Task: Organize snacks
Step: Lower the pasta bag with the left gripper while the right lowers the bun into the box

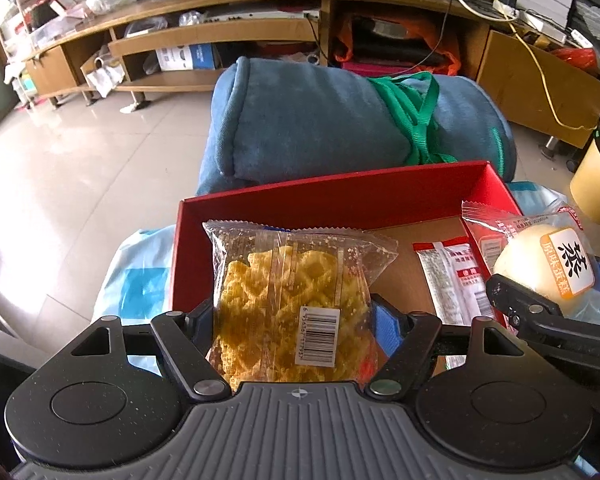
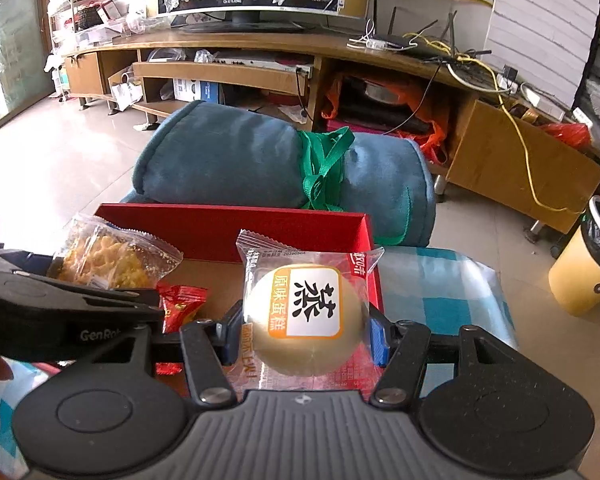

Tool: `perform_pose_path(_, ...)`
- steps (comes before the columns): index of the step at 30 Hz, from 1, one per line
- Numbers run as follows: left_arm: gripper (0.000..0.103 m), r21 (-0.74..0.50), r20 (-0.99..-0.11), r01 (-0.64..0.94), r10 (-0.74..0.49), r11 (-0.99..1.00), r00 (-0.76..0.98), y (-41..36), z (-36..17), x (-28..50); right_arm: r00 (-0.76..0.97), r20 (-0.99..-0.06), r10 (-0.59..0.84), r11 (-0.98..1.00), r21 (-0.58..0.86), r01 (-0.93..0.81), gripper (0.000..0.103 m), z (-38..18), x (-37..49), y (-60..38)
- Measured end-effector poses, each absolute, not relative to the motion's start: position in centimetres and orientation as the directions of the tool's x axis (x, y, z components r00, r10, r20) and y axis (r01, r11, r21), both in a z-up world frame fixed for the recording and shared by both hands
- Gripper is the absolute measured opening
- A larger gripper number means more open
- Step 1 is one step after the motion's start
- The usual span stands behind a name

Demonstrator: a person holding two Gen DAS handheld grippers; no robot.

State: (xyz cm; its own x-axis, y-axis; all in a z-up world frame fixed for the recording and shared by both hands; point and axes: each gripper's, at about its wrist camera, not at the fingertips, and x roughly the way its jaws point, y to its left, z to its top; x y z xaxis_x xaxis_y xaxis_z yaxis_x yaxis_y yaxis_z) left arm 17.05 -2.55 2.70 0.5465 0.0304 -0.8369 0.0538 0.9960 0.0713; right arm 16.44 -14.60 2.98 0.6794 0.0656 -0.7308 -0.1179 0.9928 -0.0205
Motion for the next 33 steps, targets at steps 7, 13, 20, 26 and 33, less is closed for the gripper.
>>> perform_pose_path(7,0.080,0.092,-0.854,0.041,0.058,0.995,0.516,-2.8,1.0,18.3,0.652,-0.756,0.065,0.991,-0.028,-0.131,0.054,1.1,18.0,-14.3)
perform_pose_path(13,0.080,0.113,-0.867,0.030,0.084,0.993,0.491,-2.7,-0.4,18.8,0.630,-0.774,0.062,0.989,-0.038,-0.144,0.054,-0.4,18.7,-13.9)
perform_pose_path(20,0.080,0.133,-0.874,0.024,0.106,0.991,0.474,-2.6,-1.1,18.9,0.607,-0.791,0.079,0.988,-0.018,-0.151,0.055,-1.4,19.2,-13.7)
perform_pose_path(26,0.081,0.149,-0.874,0.029,0.118,0.988,0.471,-2.8,-1.4,18.8,0.595,-0.800,0.079,0.987,-0.021,-0.158,0.055,-2.0,19.3,-13.6)
perform_pose_path(33,0.085,0.134,-0.880,0.027,0.106,0.991,0.463,-2.6,-1.2,18.9,0.590,-0.805,0.066,0.987,-0.035,-0.158,0.056,-2.2,19.5,-13.6)
